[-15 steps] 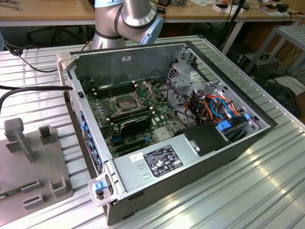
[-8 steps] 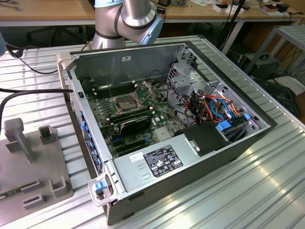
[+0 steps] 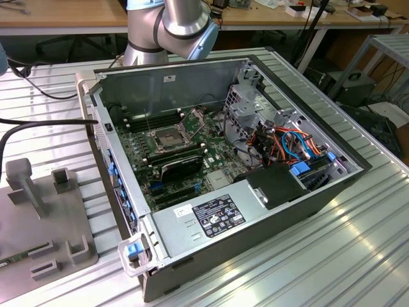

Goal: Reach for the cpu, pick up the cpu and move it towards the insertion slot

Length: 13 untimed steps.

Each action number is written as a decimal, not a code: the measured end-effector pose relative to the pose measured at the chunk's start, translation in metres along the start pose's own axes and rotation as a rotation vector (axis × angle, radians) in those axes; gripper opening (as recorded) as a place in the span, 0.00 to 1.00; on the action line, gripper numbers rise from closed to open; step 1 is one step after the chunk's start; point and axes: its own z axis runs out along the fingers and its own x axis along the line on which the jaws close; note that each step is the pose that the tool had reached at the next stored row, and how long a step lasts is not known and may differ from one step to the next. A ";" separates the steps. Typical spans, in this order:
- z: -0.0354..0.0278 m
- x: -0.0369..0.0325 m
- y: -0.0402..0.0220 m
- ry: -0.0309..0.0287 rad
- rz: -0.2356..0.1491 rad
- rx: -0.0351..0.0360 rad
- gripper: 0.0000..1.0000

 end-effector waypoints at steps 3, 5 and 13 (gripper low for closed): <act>0.0001 0.0000 0.0000 0.0000 0.000 0.0000 0.69; 0.0001 0.0000 0.0000 0.0000 0.000 0.0000 0.69; 0.0088 -0.0020 0.0001 0.0005 0.001 0.0003 0.69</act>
